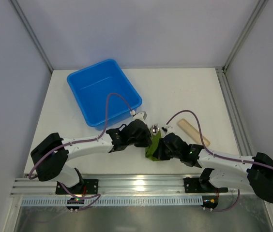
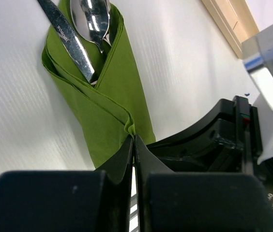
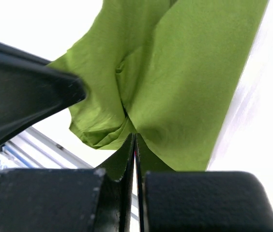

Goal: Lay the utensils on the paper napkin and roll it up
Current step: Roll the napkin at the center of the board.

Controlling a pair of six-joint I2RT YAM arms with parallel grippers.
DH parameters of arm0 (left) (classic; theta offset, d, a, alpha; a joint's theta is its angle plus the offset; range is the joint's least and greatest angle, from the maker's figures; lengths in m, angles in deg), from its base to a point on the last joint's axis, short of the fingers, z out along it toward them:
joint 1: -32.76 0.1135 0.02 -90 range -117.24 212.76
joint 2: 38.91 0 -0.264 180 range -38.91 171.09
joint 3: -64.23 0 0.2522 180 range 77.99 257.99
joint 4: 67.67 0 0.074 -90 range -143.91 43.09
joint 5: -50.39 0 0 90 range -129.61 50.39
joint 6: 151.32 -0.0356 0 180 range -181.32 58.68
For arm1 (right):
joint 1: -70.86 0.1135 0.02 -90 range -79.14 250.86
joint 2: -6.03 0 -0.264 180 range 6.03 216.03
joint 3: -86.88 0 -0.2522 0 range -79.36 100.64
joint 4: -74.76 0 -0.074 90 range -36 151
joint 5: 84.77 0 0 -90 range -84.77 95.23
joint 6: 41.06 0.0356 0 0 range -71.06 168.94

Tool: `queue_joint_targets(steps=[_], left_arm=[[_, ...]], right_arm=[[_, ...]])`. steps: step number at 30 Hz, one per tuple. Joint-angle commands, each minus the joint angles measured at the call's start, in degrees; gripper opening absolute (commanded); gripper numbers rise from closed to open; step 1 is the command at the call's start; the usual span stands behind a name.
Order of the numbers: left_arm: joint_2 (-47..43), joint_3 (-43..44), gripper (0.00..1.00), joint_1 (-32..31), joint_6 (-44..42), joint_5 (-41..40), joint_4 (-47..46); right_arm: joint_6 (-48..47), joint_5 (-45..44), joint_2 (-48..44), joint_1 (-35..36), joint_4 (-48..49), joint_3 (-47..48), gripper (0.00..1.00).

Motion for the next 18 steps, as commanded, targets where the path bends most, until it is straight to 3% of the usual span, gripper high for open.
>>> queue_joint_targets(steps=[1,10,18], left_arm=[[0.2,1.9,0.00,-0.3,-1.1,-1.3,-0.9],[0.1,2.0,0.00,-0.3,-1.2,-1.2,-0.7],[0.1,2.4,0.00,-0.3,-1.1,-1.1,-0.8]], right_arm=[[0.1,-2.2,-3.3,0.1,-1.4,0.6,0.04],[-0.1,-4.7,-5.1,0.1,-4.1,0.4,0.04],[-0.4,-3.4,-0.8,0.1,-0.8,-0.8,0.04]])
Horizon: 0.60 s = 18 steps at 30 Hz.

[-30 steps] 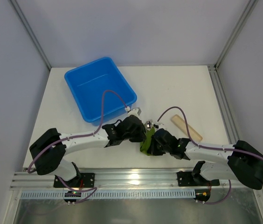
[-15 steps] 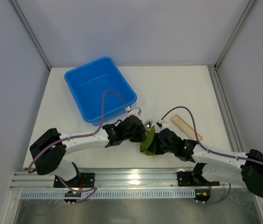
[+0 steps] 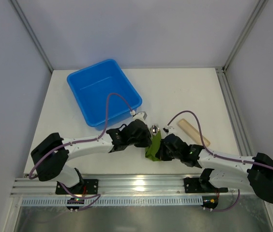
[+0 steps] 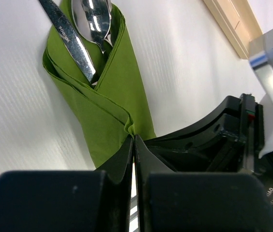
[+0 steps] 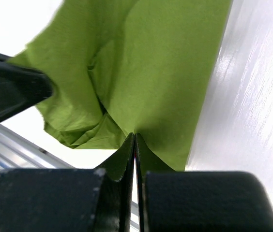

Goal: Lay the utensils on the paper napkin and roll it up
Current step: Roll the napkin at the center of the board.

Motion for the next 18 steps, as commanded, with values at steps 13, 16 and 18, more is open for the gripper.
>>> queue_joint_targets(steps=[13,16,18], left_arm=[[3.7,7.2,0.00,-1.5,-0.4,0.2,-1.6],[5.4,8.9,0.00,-1.9,-0.5,0.4,-1.6],[6.6,9.7,0.00,-2.1,-0.6,0.6,-1.6]], right_arm=[[0.9,0.6,2.2,0.1,6.7,-2.6,0.04],[1.0,0.7,1.4,0.1,6.3,-2.7,0.04],[1.2,-0.5,0.4,0.1,4.7,-2.7,0.04]])
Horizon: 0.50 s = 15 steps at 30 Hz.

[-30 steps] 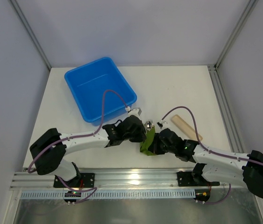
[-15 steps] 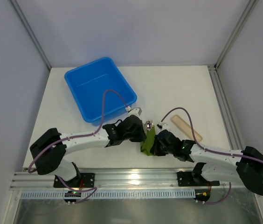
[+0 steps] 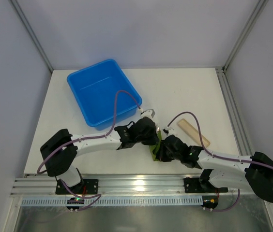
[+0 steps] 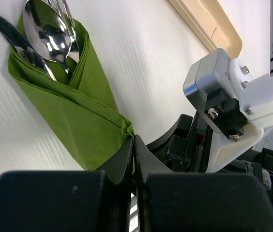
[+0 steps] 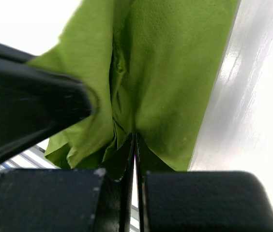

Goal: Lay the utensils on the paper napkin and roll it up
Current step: Roll the napkin at the center of the board.

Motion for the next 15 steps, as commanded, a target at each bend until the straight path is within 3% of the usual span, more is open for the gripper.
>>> queue_joint_targets(steps=[1,10,15], left_arm=[[1.4,2.9,0.00,-0.6,-0.7,0.5,-1.5],[4.3,4.7,0.00,-0.9,-0.7,0.3,-1.0],[4.5,5.4,0.00,-0.9,-0.5,-0.3,-1.0]], right_arm=[[0.8,-2.4,-2.3,0.1,-0.6,-0.5,0.04],[0.9,-11.4,-15.5,0.1,-12.8,-0.1,0.13],[0.9,-11.3,-20.2,0.1,-12.9,-1.1,0.24]])
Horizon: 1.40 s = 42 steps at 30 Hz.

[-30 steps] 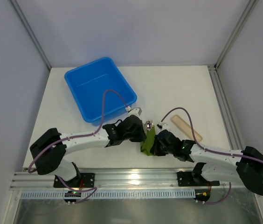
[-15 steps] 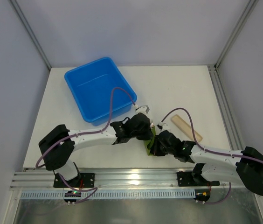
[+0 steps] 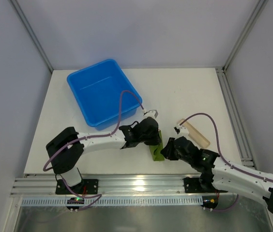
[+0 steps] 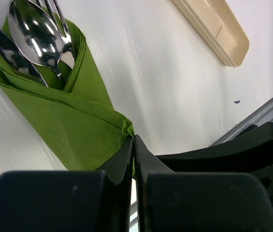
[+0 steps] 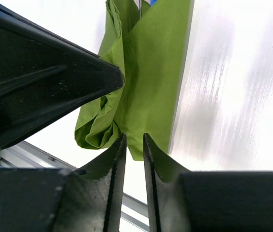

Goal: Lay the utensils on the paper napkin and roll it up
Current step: Roll the napkin at the center of the board.

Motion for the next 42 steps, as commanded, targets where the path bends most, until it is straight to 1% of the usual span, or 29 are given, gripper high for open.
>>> queue_joint_targets(steps=[1,2,3,5,7,17,21,28,42], left_arm=[[0.1,2.6,0.00,-0.3,-0.3,-0.5,-1.0],[0.3,2.8,0.00,-0.3,-0.2,-0.6,-0.9],[0.3,3.0,0.00,-0.3,-0.2,-0.6,-0.6],[0.7,3.3,0.00,-0.3,-0.2,-0.5,-0.5],[0.8,3.5,0.00,-0.4,0.1,-0.5,-0.4],[2.1,4.5,0.00,-0.6,-0.1,-0.2,-0.1],[2.6,5.0,0.00,-0.8,-0.1,0.0,0.0],[2.5,5.5,0.00,-1.5,0.0,-0.3,0.2],[2.5,5.8,0.00,-1.6,0.0,0.0,0.2]], right_arm=[[0.3,-2.6,-3.1,0.1,-0.1,-1.0,0.25],[0.4,-1.9,-3.6,0.1,0.5,-1.2,0.28],[0.5,-1.6,-4.4,0.1,1.8,-1.8,0.33],[1.3,-1.3,-5.4,0.1,3.2,-2.2,0.39],[1.7,-1.4,-6.4,0.1,4.9,-2.7,0.48],[2.3,-2.8,-10.3,0.1,5.4,-2.3,0.50],[2.1,-2.4,-8.7,0.1,7.2,-1.8,0.50],[1.5,-4.3,-4.9,0.1,9.3,-1.1,0.49],[1.8,-7.1,-3.4,0.1,14.2,-1.8,0.49]])
